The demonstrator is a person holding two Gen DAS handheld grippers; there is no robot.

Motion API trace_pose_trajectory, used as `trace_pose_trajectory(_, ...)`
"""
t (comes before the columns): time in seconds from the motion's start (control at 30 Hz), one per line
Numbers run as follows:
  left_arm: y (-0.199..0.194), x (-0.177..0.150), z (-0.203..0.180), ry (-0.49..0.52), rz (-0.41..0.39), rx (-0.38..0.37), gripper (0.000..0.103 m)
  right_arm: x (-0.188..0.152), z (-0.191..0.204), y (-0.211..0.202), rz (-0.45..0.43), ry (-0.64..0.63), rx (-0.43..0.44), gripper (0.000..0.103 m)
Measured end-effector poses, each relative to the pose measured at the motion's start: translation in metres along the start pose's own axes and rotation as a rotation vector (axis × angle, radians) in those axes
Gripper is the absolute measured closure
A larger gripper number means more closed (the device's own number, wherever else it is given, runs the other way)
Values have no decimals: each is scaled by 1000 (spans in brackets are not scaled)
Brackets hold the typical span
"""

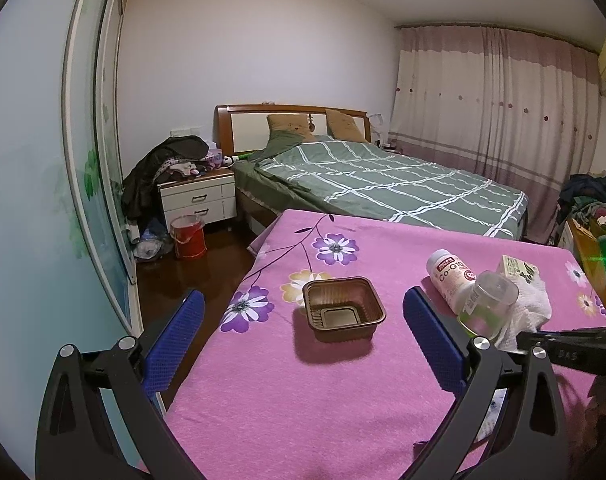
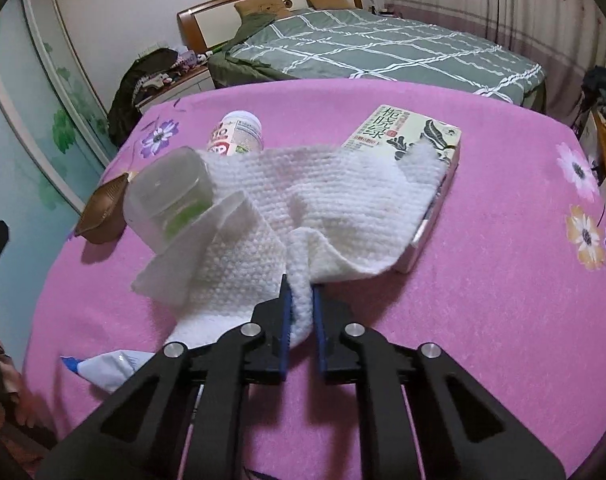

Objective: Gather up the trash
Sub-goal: 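Carry the white towel over the yellow bin and open the right gripper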

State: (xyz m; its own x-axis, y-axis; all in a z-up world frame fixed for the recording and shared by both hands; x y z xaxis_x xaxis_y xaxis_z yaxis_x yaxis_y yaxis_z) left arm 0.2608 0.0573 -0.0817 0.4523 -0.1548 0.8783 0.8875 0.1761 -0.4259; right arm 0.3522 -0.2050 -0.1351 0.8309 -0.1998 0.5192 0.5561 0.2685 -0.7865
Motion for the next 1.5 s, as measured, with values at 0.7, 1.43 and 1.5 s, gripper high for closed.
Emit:
trace_pose_trajectory(0.7,-5,2,-8,23,-8,-12,5,8,-33,-193,-312,16,116,94)
trace_pose_trajectory(1.43,-5,1,-18,61,-11,-18,5,-51,-289,-202,-150,404,-428,82)
trace_pose_trajectory(1.5,-4,1,-18,60,-9,-18,5,-55,-303,-195,-129,430,-458,70)
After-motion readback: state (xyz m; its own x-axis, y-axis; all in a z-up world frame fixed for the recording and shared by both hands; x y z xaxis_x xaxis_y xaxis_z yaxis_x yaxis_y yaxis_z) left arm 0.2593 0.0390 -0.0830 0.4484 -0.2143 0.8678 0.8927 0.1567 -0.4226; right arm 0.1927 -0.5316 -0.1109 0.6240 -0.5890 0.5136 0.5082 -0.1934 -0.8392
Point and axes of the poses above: each gripper's, at about its wrist camera, not at the fingertips, and y roughly the way its jaws point, z to its left, x to its top, the point moved 1 cm from there along y, roughly the way its jaws point, and after that the axes turned 15 degrees about y, right-handed, at the moved point
